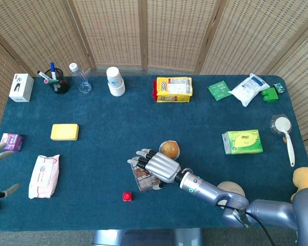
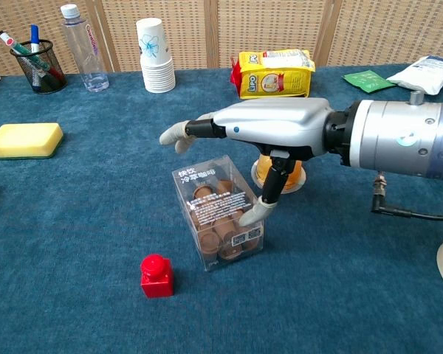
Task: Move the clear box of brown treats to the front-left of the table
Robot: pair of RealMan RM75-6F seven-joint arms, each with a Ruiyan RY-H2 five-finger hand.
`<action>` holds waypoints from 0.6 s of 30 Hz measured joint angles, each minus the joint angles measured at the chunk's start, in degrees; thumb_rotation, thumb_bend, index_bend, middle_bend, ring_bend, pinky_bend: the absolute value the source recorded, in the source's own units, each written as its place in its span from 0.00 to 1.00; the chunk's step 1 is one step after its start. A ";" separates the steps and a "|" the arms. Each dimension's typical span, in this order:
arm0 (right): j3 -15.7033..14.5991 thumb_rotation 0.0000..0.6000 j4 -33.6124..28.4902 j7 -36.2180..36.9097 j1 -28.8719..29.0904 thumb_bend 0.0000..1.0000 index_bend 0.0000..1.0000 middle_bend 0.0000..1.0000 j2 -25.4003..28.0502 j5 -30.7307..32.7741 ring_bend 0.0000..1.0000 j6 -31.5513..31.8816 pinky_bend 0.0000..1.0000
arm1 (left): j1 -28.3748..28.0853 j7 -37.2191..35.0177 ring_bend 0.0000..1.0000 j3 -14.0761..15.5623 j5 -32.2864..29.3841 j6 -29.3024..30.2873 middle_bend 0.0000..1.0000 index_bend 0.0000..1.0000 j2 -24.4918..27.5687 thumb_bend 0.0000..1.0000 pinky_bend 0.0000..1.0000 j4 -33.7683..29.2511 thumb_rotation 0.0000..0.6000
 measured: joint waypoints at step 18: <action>-3.72 1.00 -5.45 -3.07 -3.69 0.00 0.00 0.17 8.16 -1.59 0.07 4.60 0.14 | -1.75 1.05 0.04 -0.23 1.66 -2.13 0.14 0.21 -0.79 0.15 0.06 -1.07 1.00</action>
